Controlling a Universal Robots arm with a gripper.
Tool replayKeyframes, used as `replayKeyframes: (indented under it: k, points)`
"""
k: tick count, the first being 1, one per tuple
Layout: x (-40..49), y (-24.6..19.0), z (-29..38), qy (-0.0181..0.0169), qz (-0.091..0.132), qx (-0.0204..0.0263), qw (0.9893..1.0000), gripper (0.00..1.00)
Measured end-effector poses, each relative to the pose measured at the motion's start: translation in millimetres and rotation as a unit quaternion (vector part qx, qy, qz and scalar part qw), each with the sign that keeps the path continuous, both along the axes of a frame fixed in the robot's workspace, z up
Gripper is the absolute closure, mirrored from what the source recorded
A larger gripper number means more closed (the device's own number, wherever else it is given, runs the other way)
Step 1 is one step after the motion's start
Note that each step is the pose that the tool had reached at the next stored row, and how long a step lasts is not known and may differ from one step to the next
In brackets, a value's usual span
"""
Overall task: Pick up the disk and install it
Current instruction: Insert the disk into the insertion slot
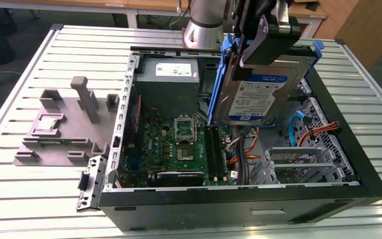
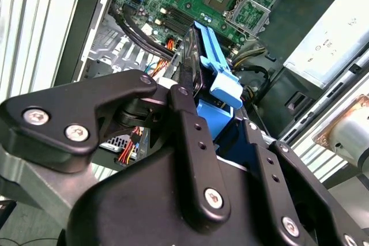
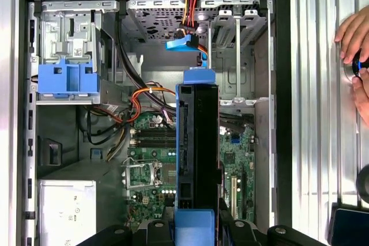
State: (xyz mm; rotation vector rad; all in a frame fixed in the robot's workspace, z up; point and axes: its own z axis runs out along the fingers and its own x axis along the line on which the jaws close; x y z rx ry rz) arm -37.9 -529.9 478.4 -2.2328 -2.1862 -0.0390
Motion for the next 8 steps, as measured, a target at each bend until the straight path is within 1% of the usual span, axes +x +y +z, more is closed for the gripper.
replayKeyframes:
  k: [4,8]
  points:
    - [0.0,-0.7,0.0,0.0,0.0,0.0,1.0,0.64]
    - [0.0,-2.4,0.0,0.0,0.0,-0.0002,1.0,0.64]
